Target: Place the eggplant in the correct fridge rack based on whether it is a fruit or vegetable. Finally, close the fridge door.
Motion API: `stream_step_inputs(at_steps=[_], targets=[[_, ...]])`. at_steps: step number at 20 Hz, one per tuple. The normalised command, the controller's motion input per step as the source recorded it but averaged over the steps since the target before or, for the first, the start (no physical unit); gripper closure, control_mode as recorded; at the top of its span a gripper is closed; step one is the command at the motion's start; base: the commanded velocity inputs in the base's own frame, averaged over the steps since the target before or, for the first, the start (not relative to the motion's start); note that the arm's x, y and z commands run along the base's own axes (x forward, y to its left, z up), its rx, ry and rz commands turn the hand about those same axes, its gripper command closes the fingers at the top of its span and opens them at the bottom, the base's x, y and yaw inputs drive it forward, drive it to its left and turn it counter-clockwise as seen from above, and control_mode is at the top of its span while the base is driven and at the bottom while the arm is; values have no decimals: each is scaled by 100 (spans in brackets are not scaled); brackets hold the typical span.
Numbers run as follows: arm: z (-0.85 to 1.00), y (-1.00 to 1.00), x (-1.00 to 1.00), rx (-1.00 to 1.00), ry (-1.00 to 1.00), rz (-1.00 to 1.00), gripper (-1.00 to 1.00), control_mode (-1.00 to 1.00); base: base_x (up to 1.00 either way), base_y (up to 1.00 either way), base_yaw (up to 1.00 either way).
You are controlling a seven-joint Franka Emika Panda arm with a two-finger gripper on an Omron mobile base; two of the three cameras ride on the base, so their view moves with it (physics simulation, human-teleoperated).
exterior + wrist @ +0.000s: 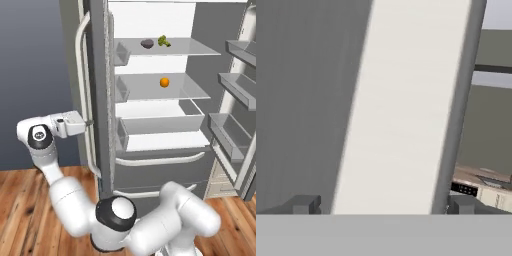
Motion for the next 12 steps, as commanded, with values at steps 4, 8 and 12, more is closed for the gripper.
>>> stream_step_inputs(at_steps=[4, 8, 12], targets=[[0, -68, 23, 0, -4, 0, -100, -100, 0, 0, 0], [0, -72, 29, 0, -4, 0, -100, -100, 0, 0, 0], [0, -71, 20, 0, -10, 2, -100, -100, 0, 0, 0]])
